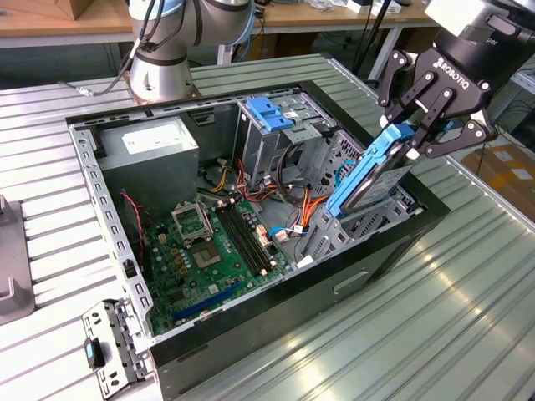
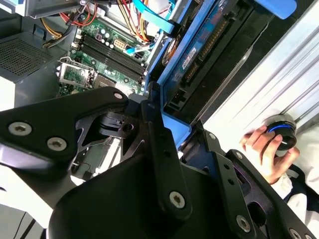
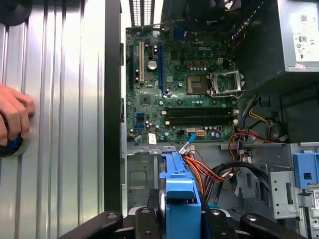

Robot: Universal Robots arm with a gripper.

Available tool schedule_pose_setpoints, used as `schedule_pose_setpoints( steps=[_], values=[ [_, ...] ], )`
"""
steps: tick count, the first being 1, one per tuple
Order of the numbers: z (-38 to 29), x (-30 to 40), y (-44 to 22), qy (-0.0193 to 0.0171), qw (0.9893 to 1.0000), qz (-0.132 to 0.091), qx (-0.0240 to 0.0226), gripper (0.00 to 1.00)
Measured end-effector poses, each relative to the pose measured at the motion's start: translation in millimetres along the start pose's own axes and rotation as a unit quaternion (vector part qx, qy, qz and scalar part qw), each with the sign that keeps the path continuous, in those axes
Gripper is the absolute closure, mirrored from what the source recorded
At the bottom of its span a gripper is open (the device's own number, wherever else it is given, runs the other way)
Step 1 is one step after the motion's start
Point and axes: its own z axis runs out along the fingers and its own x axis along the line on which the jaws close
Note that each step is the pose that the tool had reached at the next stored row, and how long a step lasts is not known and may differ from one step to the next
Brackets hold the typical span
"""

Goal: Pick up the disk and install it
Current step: 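Insert the disk into the insertion slot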

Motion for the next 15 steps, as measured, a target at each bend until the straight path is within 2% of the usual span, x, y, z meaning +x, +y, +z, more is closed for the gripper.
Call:
schedule_pose_setpoints(
  steps=[15],
  values=[
    [15.9,1.2,-2.1,0.0,1.0,0.0,0.0,0.63]
  ],
)
